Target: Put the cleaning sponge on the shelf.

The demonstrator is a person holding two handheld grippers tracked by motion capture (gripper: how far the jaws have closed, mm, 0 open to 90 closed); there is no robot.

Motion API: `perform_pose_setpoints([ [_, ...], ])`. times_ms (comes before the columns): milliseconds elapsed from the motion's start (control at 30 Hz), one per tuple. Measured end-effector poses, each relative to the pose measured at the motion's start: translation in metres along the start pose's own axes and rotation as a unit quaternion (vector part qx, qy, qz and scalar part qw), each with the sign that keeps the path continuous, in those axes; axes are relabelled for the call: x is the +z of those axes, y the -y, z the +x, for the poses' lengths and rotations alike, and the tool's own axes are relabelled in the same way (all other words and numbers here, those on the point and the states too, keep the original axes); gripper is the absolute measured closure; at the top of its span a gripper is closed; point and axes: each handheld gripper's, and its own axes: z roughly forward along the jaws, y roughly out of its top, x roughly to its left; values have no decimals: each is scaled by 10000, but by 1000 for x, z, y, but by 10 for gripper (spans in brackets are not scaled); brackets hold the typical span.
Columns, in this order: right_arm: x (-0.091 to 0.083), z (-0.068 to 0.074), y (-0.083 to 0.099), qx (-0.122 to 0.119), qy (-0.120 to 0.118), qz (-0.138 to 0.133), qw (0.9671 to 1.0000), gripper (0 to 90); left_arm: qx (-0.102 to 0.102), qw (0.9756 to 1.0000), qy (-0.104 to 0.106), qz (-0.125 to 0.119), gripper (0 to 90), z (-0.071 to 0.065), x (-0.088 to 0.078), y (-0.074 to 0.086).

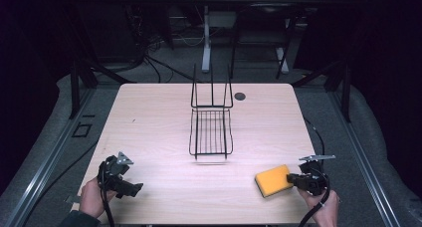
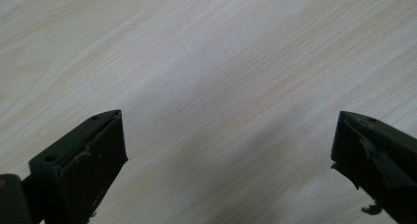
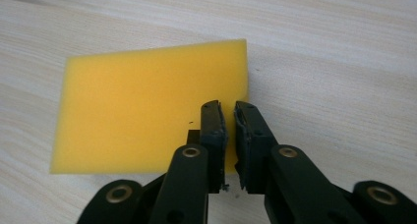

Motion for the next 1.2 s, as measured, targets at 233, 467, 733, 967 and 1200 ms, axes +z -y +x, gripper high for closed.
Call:
perform_pose_setpoints([
  [233,-4,3,-1,5,-17,-146,9999,880,33,10000,2,-2,2,0,0,0],
  [467,-18,9,-4,-99,-180,-425,9989,888,38,10000,11,0,2,0,1,0],
  [733,-31,16,-7,-198,-220,-728,9969,887,29,10000,25,13,2,0,0,0],
  [967,-40,18,-9,-190,-246,-956,9949,886,35,10000,36,12,2,0,1,0],
  [1200,-45,23,-13,-274,-250,-1059,9937,885,34,10000,38,11,2,0,1,0],
])
